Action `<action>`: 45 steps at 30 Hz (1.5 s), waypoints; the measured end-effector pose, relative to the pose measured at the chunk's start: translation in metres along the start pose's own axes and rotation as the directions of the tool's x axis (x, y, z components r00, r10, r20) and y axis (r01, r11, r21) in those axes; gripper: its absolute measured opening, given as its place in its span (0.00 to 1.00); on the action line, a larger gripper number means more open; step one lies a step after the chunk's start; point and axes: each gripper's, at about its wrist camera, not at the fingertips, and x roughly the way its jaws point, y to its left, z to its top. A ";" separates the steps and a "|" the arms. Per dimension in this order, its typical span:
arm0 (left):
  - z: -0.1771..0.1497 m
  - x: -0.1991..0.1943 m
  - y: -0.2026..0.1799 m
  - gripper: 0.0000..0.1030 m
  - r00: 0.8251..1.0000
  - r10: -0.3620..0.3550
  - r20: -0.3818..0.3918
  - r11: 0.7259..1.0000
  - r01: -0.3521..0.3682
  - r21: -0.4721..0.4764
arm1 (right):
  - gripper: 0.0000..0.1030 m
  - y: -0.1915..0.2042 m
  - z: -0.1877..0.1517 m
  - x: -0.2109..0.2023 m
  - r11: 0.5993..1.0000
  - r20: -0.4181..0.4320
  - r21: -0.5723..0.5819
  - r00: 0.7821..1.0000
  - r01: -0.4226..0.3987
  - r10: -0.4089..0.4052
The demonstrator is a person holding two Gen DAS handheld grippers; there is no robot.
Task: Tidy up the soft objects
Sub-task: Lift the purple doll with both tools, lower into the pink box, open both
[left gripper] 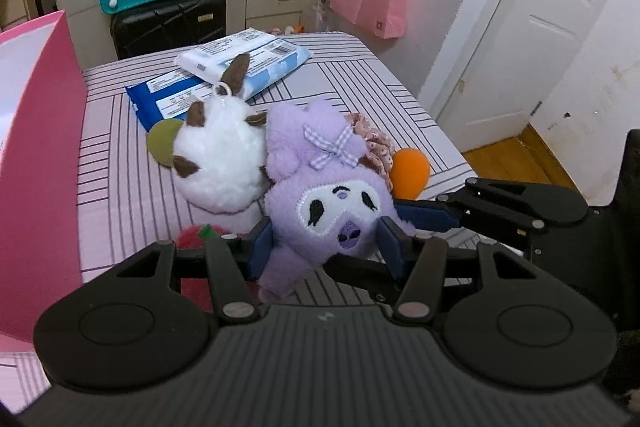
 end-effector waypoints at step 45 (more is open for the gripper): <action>0.110 -0.070 0.308 0.51 0.961 0.238 -0.139 0.911 -0.271 -0.312 | 0.48 0.142 0.214 0.258 0.944 -0.296 -0.113 0.918 -0.310 0.265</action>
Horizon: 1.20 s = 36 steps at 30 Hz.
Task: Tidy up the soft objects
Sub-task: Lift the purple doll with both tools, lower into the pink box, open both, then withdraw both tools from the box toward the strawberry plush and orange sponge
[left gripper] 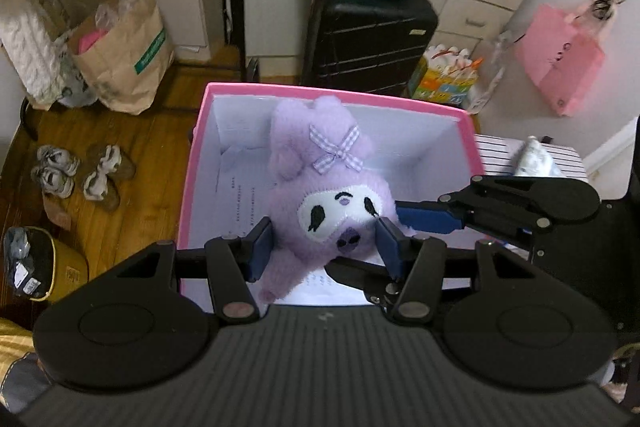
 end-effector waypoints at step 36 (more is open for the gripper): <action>-0.022 -0.049 -0.027 0.60 0.984 0.079 0.160 0.985 -0.102 0.140 | 0.51 -0.006 -0.003 -0.087 0.999 -0.053 0.030 0.998 -0.038 0.039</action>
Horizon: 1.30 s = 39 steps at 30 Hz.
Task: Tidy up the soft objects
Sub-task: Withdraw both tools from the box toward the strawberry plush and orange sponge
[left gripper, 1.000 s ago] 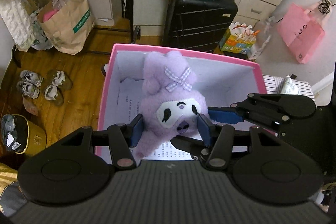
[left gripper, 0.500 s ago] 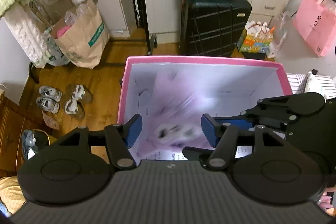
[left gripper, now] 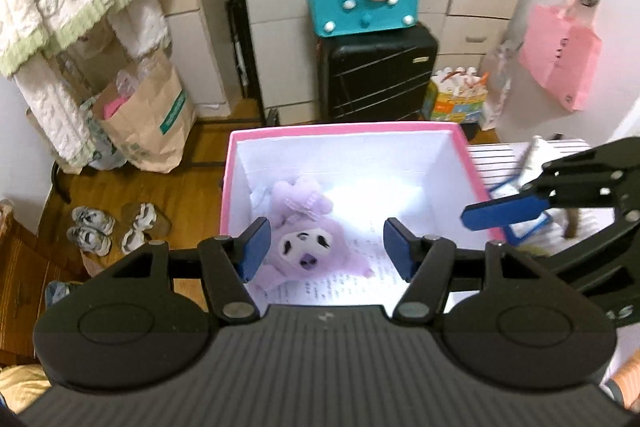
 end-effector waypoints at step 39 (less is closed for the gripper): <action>-0.125 -0.088 -0.226 0.70 0.952 -0.303 -0.035 0.864 0.290 0.411 | 0.59 -0.008 -0.241 -0.206 0.957 0.217 -0.073 0.941 0.281 -0.259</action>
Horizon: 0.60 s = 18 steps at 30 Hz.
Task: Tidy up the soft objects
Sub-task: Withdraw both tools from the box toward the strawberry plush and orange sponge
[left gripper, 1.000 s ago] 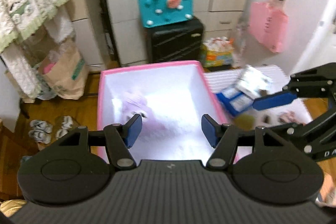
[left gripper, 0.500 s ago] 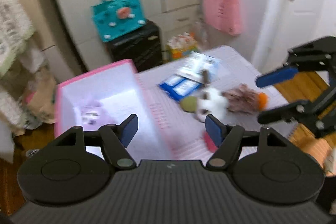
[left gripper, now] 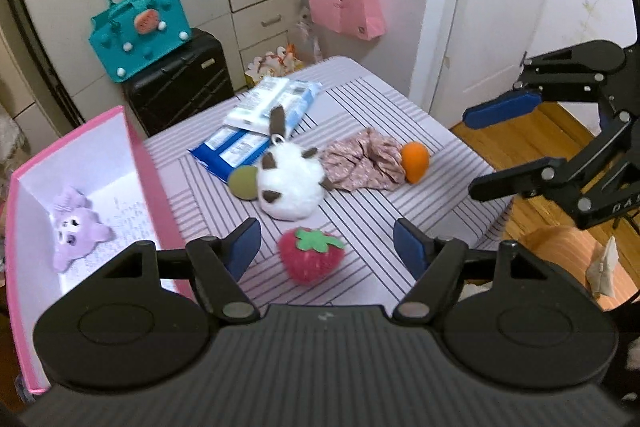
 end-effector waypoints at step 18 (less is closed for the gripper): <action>-0.054 0.096 -0.010 0.80 0.994 0.094 0.056 0.991 -0.087 -0.105 | 0.76 -0.061 -0.112 0.064 0.980 0.070 0.125 0.984 0.153 -0.163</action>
